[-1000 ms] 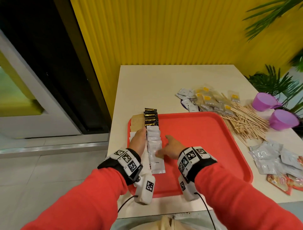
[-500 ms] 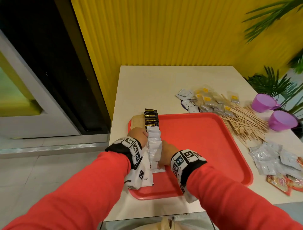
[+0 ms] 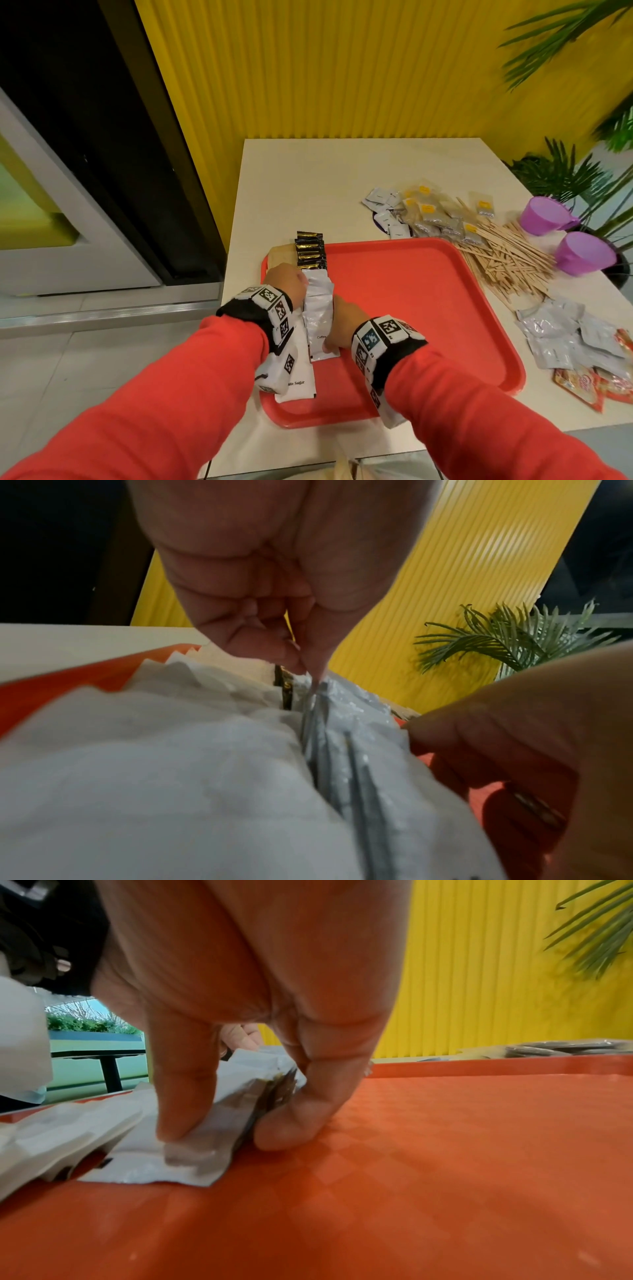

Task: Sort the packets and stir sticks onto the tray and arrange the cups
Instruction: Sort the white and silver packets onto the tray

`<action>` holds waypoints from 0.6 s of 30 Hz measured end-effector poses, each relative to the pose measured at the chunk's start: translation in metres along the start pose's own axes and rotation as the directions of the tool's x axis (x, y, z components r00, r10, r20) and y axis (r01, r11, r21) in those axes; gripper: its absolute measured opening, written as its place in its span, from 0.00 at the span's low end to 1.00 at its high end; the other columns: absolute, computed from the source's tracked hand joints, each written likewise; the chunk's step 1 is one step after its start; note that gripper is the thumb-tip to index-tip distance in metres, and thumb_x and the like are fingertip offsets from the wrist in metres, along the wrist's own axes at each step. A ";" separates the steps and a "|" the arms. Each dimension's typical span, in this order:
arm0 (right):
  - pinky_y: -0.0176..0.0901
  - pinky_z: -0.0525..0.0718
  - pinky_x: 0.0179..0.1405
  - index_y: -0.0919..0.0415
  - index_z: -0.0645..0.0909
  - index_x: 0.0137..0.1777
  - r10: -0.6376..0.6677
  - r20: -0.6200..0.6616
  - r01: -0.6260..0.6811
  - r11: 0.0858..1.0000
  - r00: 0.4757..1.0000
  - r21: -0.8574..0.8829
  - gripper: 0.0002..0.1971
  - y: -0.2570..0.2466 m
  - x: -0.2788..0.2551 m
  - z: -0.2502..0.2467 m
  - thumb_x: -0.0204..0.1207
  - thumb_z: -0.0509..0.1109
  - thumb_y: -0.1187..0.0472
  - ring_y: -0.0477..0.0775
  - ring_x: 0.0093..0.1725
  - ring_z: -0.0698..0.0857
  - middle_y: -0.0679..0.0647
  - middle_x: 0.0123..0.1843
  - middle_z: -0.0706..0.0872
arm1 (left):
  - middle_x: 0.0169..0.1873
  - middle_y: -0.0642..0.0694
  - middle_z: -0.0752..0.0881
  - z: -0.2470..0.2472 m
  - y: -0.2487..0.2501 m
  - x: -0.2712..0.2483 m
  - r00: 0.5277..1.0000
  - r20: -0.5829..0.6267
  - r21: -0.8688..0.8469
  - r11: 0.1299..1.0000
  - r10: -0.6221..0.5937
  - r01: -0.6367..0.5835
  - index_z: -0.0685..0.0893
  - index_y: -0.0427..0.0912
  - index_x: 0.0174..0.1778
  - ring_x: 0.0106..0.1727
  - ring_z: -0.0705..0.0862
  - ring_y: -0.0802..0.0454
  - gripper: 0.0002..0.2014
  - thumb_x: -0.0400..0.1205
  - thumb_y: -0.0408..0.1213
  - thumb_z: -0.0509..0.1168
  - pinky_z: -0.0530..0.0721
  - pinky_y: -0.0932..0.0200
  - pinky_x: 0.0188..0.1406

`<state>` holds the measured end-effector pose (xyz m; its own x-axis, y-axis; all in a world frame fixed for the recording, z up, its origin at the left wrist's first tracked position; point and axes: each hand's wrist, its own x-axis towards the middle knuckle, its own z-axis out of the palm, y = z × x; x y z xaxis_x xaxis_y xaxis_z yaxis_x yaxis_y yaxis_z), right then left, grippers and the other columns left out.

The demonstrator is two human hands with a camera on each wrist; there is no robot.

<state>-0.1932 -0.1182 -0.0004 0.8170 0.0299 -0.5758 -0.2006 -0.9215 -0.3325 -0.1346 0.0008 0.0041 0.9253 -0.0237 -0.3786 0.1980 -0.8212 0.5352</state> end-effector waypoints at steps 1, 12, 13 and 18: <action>0.46 0.80 0.58 0.63 0.64 0.72 0.001 0.003 -0.001 1.000 1.000 0.003 0.40 -0.001 -0.001 -0.001 0.62 0.80 0.63 0.60 0.65 0.80 0.59 0.66 0.80 | 0.54 0.44 0.87 -0.001 0.000 -0.002 1.000 -0.015 -0.015 1.000 0.006 -0.006 0.87 0.39 0.44 0.56 0.84 0.44 0.09 0.80 0.29 0.61 0.79 0.57 0.52; 0.48 0.77 0.67 0.59 0.60 0.78 -0.086 0.125 0.055 0.970 0.988 0.235 0.39 0.006 -0.006 -0.015 0.69 0.75 0.65 0.59 0.68 0.77 0.57 0.69 0.76 | 0.60 0.42 0.82 0.001 -0.001 -0.014 0.997 0.040 -0.107 0.992 -0.063 0.067 0.80 0.42 0.62 0.56 0.82 0.44 0.16 0.79 0.27 0.60 0.79 0.57 0.54; 0.47 0.77 0.66 0.58 0.61 0.78 -0.074 0.124 0.036 0.957 0.990 0.287 0.38 0.007 -0.006 -0.017 0.69 0.74 0.64 0.57 0.66 0.78 0.56 0.67 0.78 | 0.61 0.42 0.82 0.001 0.000 -0.015 0.996 0.039 -0.117 0.990 -0.076 0.080 0.79 0.42 0.63 0.58 0.82 0.44 0.17 0.79 0.27 0.60 0.78 0.57 0.54; 0.42 0.67 0.71 0.64 0.60 0.79 -0.002 0.017 -0.009 0.783 1.000 0.622 0.37 0.011 0.001 -0.030 0.77 0.67 0.46 0.58 0.75 0.70 0.59 0.77 0.70 | 0.58 0.39 0.78 -0.002 0.007 -0.017 0.991 -0.044 -0.339 0.935 -0.128 0.105 0.75 0.37 0.67 0.58 0.77 0.41 0.16 0.86 0.34 0.51 0.72 0.54 0.56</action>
<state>-0.1784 -0.1396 0.0176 0.8081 0.0380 -0.5878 -0.5009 -0.4808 -0.7197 -0.1486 -0.0034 0.0156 0.9057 0.1065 -0.4103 0.3924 -0.5765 0.7167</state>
